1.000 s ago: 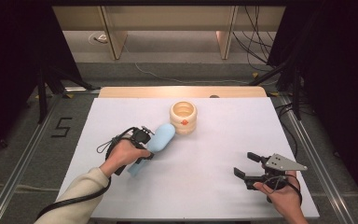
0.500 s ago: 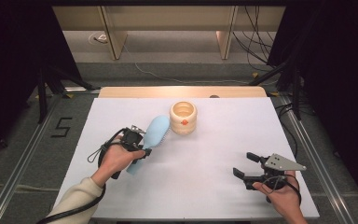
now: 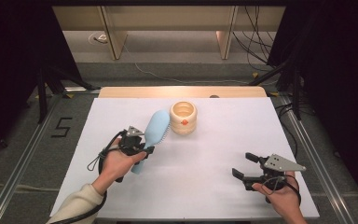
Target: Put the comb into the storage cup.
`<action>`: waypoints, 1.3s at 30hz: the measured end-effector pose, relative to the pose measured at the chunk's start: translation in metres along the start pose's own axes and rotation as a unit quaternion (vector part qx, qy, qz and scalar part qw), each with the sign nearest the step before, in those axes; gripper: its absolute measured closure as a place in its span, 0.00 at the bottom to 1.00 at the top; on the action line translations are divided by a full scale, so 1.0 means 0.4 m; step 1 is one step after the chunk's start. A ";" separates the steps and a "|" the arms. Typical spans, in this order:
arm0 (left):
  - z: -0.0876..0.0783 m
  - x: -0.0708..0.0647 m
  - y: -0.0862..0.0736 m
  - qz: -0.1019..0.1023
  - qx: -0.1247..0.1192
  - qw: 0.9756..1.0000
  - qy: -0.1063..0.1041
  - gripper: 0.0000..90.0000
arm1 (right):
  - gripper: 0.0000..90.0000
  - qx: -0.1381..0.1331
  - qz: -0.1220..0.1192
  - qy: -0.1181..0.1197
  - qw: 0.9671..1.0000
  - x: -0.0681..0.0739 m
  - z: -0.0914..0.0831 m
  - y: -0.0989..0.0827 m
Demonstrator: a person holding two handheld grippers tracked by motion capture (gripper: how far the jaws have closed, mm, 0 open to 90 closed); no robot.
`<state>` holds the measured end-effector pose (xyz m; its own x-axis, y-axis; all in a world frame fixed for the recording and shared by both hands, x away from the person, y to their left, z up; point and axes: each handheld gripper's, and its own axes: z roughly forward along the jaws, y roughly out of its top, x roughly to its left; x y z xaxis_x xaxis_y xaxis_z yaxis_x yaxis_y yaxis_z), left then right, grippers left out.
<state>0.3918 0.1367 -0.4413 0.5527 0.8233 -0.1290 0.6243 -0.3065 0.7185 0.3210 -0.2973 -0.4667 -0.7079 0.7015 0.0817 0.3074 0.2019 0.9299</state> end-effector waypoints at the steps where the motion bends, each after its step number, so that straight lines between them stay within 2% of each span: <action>1: 0.000 -0.003 0.001 0.000 -0.001 1.000 0.000 0.77 | 0.18 -0.002 -0.001 0.002 1.000 0.002 0.001 0.001; 9: 0.000 -0.034 0.014 0.004 -0.024 1.000 -0.007 0.77 | 0.18 -0.009 0.002 0.010 1.000 0.026 0.013 0.012; 11: -0.001 -0.040 0.020 0.000 -0.032 0.999 -0.008 0.77 | 0.18 -0.013 0.004 0.013 1.000 0.032 0.019 0.015; 14: 0.000 -0.051 0.028 0.003 -0.034 0.999 -0.015 0.77 | 0.18 -0.015 0.011 0.016 1.000 0.043 0.032 0.019; 18: 0.007 -0.072 0.037 0.006 -0.037 0.999 -0.021 0.77 | 0.18 -0.011 0.005 0.030 0.999 0.068 0.058 0.027; 27: 0.022 -0.104 0.050 0.015 -0.034 0.999 -0.030 0.77 | 0.18 -0.006 -0.006 0.064 0.998 0.121 0.121 0.048; 39: 0.047 -0.153 0.058 0.025 -0.024 0.998 -0.044 0.77 | 0.18 0.014 -0.002 0.102 0.995 0.181 0.202 0.053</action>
<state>0.3830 0.0701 -0.4297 0.6303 0.7617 -0.1501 0.5682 -0.3208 0.7578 0.3274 -0.1870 -0.4702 -0.8226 0.5483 0.1506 0.3188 0.2254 0.9207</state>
